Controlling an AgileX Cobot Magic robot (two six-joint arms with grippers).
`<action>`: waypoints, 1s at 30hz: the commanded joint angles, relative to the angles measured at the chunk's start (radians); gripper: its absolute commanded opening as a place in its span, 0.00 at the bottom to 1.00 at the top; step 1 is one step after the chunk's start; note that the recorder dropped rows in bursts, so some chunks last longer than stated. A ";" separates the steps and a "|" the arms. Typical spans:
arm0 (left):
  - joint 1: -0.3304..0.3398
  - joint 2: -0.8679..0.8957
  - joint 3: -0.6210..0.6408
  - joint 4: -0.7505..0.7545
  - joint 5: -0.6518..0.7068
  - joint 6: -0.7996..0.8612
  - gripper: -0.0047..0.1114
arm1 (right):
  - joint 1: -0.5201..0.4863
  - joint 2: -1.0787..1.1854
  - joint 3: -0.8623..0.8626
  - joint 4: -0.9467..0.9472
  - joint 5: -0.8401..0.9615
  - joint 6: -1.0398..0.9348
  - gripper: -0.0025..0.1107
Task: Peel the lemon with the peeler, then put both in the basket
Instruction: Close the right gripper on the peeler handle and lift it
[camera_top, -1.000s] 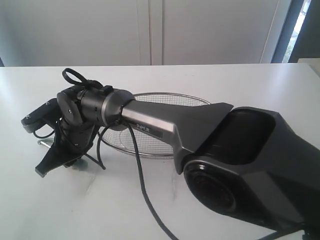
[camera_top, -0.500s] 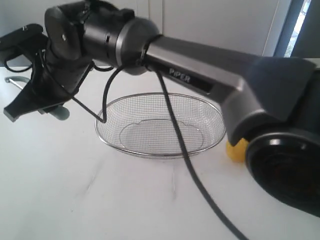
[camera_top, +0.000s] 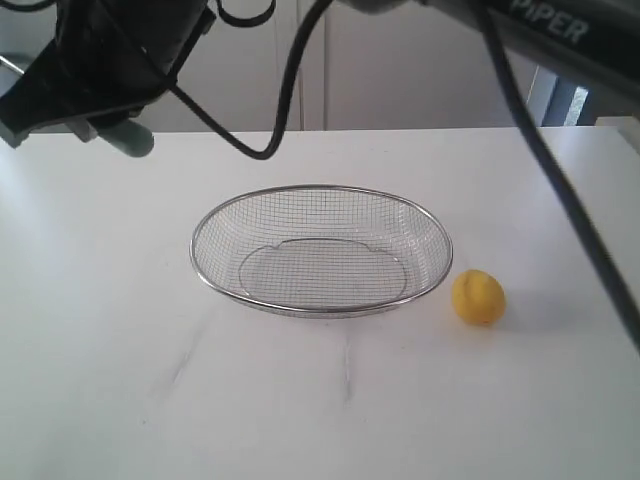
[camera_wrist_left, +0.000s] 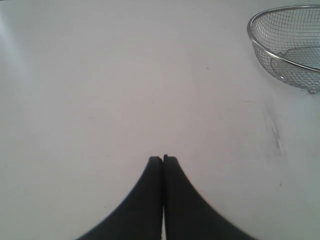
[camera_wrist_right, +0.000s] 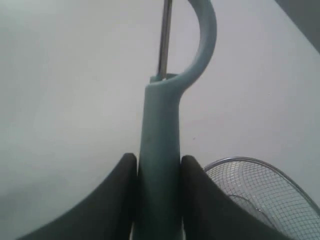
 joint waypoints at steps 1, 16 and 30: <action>-0.006 -0.004 0.005 -0.008 0.001 0.000 0.04 | -0.001 -0.051 -0.002 -0.064 0.060 -0.006 0.02; -0.006 -0.004 0.005 -0.008 0.001 0.000 0.04 | -0.093 -0.238 0.007 -0.172 0.170 0.002 0.02; -0.014 -0.004 0.005 -0.008 0.001 0.000 0.04 | -0.216 -0.495 0.301 -0.174 0.170 0.016 0.02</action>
